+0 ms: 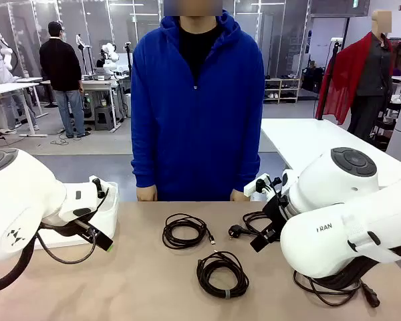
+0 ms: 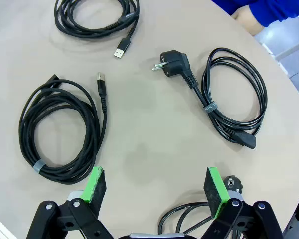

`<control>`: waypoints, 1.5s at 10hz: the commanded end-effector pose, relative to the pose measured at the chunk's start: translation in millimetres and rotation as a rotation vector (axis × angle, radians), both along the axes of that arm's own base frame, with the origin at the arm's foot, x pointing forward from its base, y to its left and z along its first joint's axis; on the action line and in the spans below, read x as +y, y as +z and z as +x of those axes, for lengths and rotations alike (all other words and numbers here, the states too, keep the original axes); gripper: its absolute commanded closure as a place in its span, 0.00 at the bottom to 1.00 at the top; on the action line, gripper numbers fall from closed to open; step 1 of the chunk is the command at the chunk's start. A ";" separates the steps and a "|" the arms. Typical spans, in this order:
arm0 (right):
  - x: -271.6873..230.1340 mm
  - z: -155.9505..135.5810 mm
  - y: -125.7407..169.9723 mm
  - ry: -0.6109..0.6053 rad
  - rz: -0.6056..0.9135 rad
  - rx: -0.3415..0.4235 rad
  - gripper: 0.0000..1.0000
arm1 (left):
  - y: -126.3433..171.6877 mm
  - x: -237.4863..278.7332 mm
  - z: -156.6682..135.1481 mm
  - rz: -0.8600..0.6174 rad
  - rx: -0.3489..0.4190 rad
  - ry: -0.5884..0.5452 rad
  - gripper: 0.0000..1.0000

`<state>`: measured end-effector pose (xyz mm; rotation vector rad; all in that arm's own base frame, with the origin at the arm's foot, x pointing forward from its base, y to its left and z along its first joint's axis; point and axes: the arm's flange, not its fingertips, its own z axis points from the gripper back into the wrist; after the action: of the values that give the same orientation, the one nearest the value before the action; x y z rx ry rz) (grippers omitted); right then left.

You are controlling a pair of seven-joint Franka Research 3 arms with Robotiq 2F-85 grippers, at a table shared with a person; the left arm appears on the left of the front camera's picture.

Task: Organize and store the cables.
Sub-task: Place the Power Cable into the Organizing box.

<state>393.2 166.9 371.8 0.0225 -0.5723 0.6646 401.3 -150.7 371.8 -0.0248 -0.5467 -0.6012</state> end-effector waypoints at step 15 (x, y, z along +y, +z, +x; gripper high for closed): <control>-18.2 2.5 33.0 0.029 0.073 0.033 0.00 | 36.2 17.7 -15.8 0.039 0.039 -0.084 0.00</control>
<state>393.7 162.8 389.3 0.0538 -0.5787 0.6520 395.8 -146.2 389.3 -0.0119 -0.5346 -0.6441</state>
